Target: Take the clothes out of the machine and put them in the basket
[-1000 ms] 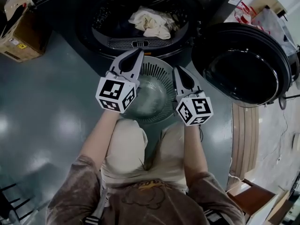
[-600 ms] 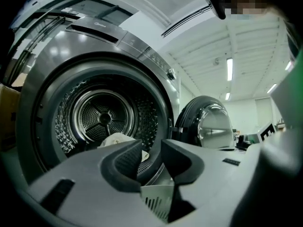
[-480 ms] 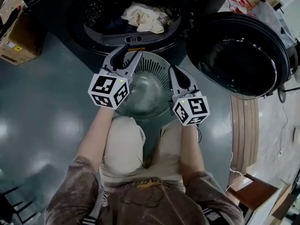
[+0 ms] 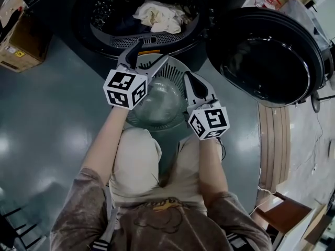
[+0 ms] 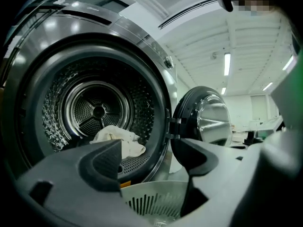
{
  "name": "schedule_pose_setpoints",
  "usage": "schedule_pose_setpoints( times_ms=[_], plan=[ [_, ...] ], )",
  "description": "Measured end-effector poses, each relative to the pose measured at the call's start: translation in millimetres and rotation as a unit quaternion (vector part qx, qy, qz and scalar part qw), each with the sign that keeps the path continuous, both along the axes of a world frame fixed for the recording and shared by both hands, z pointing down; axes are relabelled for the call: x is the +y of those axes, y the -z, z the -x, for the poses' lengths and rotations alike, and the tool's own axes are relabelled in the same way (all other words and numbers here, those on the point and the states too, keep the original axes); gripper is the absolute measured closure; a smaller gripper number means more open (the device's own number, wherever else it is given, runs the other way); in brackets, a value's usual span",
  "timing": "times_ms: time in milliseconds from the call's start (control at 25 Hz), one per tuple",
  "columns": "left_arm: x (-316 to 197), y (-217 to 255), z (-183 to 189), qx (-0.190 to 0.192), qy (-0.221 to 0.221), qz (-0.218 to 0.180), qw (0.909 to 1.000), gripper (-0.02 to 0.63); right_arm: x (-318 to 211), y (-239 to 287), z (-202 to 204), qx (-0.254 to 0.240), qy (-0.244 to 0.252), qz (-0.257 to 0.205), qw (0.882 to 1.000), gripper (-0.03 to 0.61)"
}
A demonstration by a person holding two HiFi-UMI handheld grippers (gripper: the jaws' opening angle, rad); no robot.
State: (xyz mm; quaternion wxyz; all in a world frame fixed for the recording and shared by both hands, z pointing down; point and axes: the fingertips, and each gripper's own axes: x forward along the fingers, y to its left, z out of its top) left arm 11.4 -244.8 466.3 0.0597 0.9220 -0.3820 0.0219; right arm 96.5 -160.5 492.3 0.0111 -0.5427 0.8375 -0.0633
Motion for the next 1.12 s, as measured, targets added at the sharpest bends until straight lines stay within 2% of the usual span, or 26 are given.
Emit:
schedule_pose_setpoints(
  times_ms=[120,400,840,1120],
  plan=[
    [-11.7,-6.7,-7.9,-0.015,-0.001,-0.003,0.9999,0.239,-2.3,-2.6,-10.4,-0.020,-0.011,-0.001,1.000,0.580],
    [-57.2,-21.2,-38.1,-0.056,-0.010,-0.022,0.9981,0.230,0.3,-6.3,-21.2,-0.023,-0.022,0.009,0.999,0.580],
    [-143.9,-72.6,-70.1,-0.092,-0.002,0.038,0.9950,0.218,12.5,2.1,-24.8,-0.037,-0.019,0.007,0.999,0.580],
    [-170.2,-93.4,-80.4,-0.141,0.007,0.050,0.9887,0.189,14.4,2.1,-29.8,-0.030,-0.022,0.007,0.999,0.580]
  ],
)
